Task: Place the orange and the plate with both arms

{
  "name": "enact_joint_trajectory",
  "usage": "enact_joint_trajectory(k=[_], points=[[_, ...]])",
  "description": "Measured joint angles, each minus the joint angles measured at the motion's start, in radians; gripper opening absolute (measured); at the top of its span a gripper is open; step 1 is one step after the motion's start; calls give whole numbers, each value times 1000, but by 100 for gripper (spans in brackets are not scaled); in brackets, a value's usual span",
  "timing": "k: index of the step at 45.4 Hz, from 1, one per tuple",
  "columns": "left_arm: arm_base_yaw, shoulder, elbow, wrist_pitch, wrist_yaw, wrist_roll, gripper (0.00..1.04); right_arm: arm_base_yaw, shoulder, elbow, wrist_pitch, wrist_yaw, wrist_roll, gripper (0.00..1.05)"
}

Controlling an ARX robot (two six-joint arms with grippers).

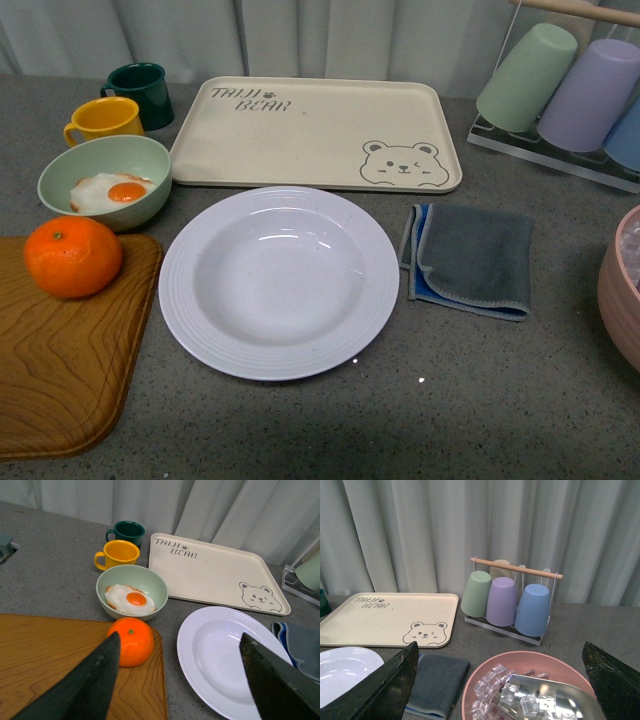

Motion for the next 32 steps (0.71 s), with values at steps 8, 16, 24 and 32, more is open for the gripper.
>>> enact_joint_trajectory(k=[8,16,24,32], points=[[-9,499,111,278,69,-24,100,0,0,0,0,0,0,95],[-13,852,219,289,147,-46,98,0,0,0,0,0,0,95],[-37,1101,337,277,111,-39,98,0,0,0,0,0,0,95],[-26,1197,412,276,61,-20,98,0,0,0,0,0,0,95]])
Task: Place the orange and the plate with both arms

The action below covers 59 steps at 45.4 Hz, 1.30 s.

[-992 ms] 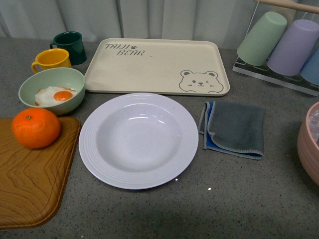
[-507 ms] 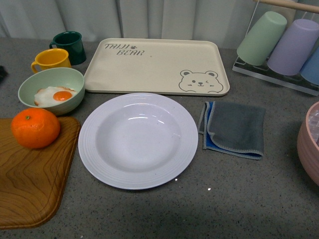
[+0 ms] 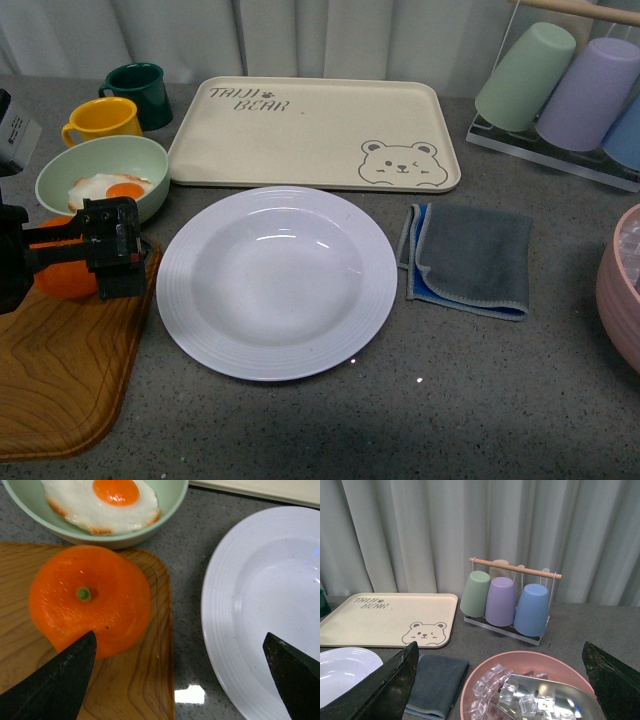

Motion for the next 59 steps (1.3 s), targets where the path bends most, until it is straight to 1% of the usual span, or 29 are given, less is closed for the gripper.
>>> enact_joint_trajectory(k=[7,12,18,28,32,42,47,53,55,59], points=[[34,27,35,-7,-23,33,98,0,0,0,0,0,0,95],[55,2,43,-61,-33,35,98,0,0,0,0,0,0,95],[77,10,68,-71,-46,49,98,0,0,0,0,0,0,95],[93,105,142,-68,-98,92,98,0,0,0,0,0,0,95],[97,135,159,-75,-87,98,98,0,0,0,0,0,0,95],[101,165,180,-87,-97,118,98,0,0,0,0,0,0,95],[101,164,180,-97,-95,119,78,0,0,0,0,0,0,95],[96,150,176,-108,-95,117,59,0,0,0,0,0,0,95],[93,139,174,-116,-98,117,55,0,0,0,0,0,0,95],[79,88,153,-151,-103,108,51,0,0,0,0,0,0,95]])
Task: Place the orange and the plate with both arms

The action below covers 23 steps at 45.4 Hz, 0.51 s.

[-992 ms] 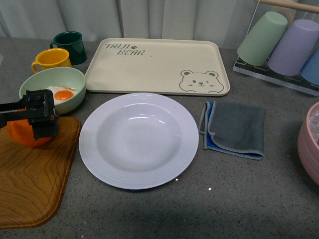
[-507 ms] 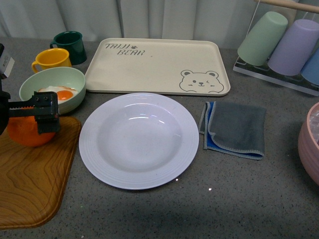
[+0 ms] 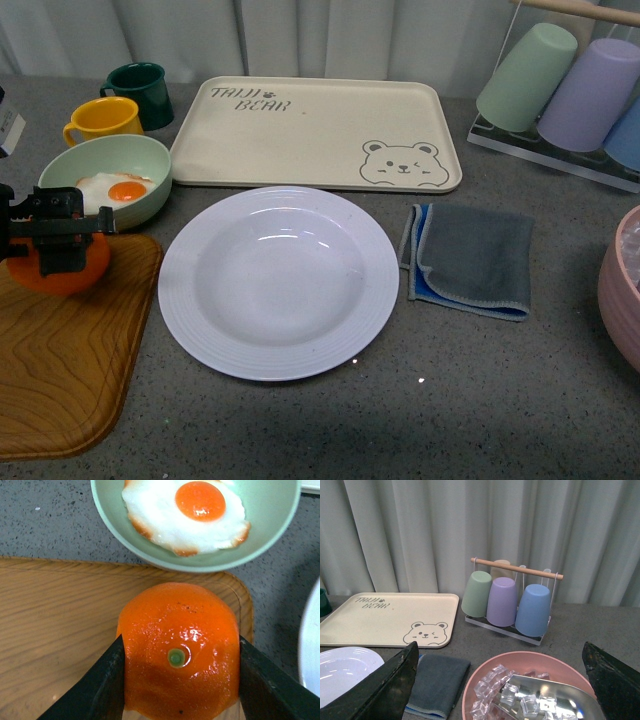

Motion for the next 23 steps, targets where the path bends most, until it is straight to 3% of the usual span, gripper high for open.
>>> enact_joint_trajectory(k=[5,12,18,23], points=[[-48,-97,-34,-65,0,-1,50,0,0,0,0,0,0,95],[-209,-183,-24,-70,-4,-52,50,0,0,0,0,0,0,95],[-387,-43,50,-28,-14,-113,49,0,0,0,0,0,0,95],[-473,57,110,16,-32,-124,49,0,0,0,0,0,0,95]])
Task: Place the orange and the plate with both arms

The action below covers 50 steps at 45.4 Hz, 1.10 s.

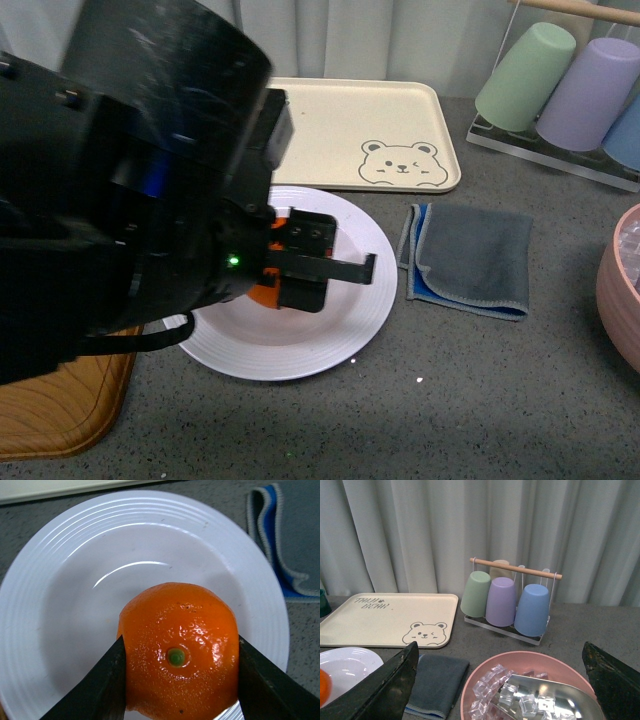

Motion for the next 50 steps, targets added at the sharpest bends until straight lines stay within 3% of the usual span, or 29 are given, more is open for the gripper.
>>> enact_joint_trajectory(k=[10,23,39,50], points=[[-36,107,100,16,-24,6,49,0,0,0,0,0,0,95],[2,197,146,26,-24,23,49,0,0,0,0,0,0,95],[21,150,111,47,-22,2,98,0,0,0,0,0,0,95],[73,-25,-17,127,-81,-8,98,0,0,0,0,0,0,95]])
